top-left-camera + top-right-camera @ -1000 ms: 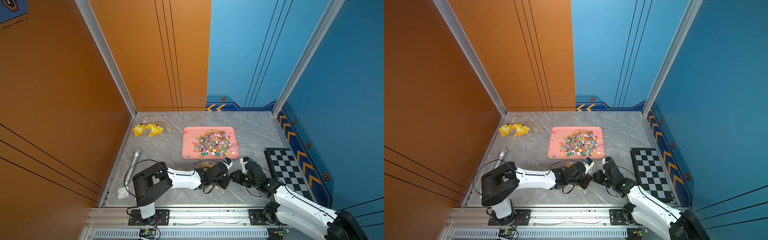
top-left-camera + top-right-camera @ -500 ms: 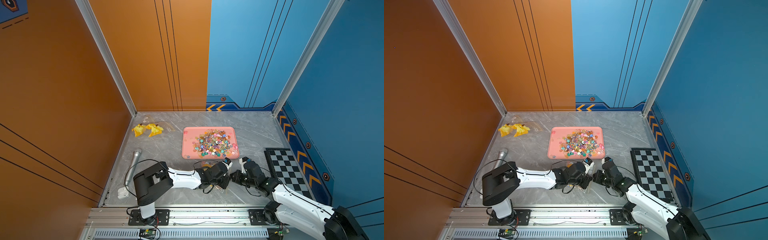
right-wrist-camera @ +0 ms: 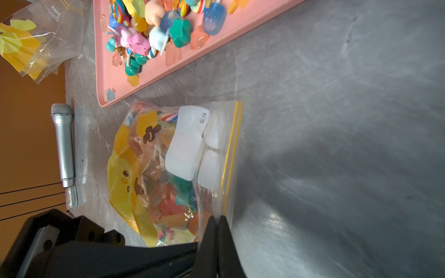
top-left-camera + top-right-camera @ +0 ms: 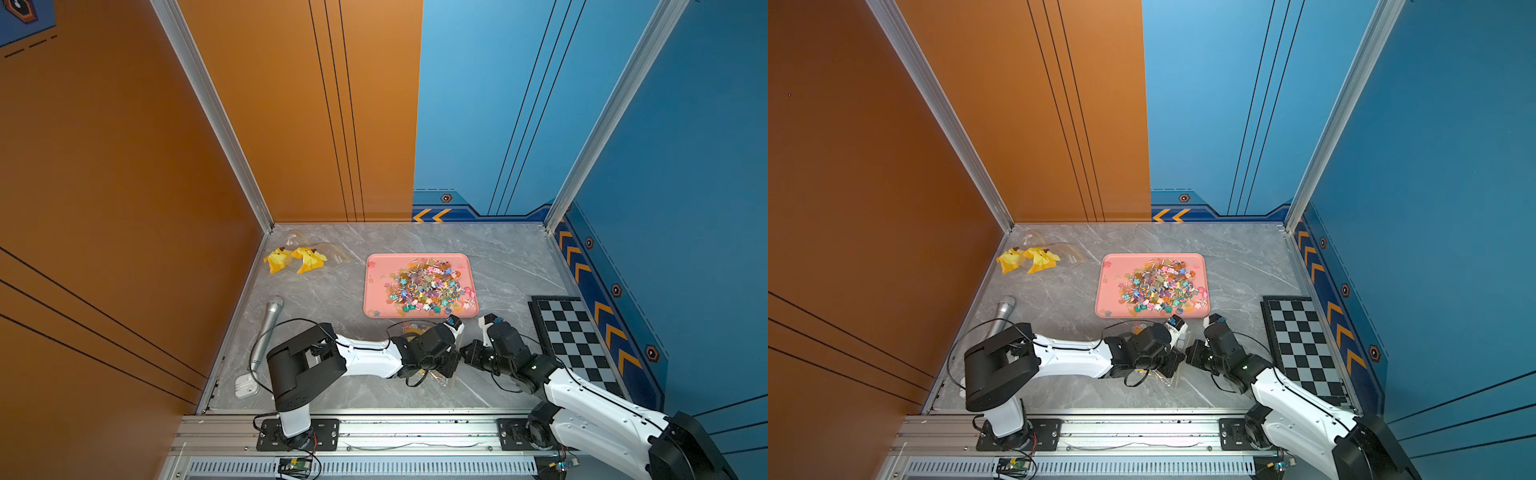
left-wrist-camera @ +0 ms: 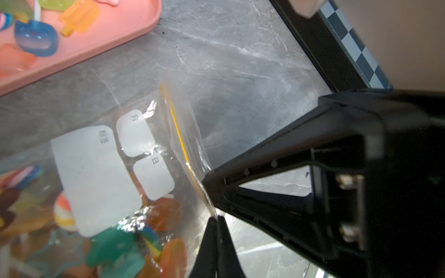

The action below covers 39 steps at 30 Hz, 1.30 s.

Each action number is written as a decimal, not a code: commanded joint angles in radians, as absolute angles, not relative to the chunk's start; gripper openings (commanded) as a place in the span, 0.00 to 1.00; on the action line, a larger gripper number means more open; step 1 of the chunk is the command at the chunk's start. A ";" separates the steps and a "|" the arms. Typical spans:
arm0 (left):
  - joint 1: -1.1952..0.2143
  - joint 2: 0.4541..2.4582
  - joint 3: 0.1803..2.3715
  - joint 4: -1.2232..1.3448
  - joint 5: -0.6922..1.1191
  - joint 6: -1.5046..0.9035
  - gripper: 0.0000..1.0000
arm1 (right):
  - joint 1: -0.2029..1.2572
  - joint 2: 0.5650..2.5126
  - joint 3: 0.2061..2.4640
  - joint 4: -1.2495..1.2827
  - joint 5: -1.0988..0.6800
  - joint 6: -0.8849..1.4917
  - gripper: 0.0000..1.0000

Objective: Pour candies out of the ziploc bag
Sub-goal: Open the ziploc bag at the center of the board.

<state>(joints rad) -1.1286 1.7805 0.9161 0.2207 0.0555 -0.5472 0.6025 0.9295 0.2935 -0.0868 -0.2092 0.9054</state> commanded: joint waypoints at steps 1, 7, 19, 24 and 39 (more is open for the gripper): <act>-1.112 1.793 0.896 0.211 0.050 -0.554 0.08 | 0.609 0.917 0.304 -0.125 -0.207 0.885 0.00; -1.112 1.790 0.890 0.218 0.047 -0.554 0.09 | 0.611 0.922 0.305 -0.125 -0.207 0.885 0.00; -1.109 1.799 0.887 0.235 0.052 -0.561 0.10 | 0.620 0.930 0.308 -0.123 -0.206 0.886 0.00; -1.112 1.812 0.899 0.239 0.072 -0.562 0.15 | 0.621 0.934 0.310 -0.119 -0.204 0.887 0.00; -1.126 1.836 0.914 0.239 0.078 -0.560 0.01 | 0.624 0.948 0.305 -0.109 -0.199 0.887 0.00</act>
<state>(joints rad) -1.1259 1.8256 0.9062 0.2516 0.0837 -0.5713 0.6174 0.9466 0.2935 -0.0940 -0.2085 0.9054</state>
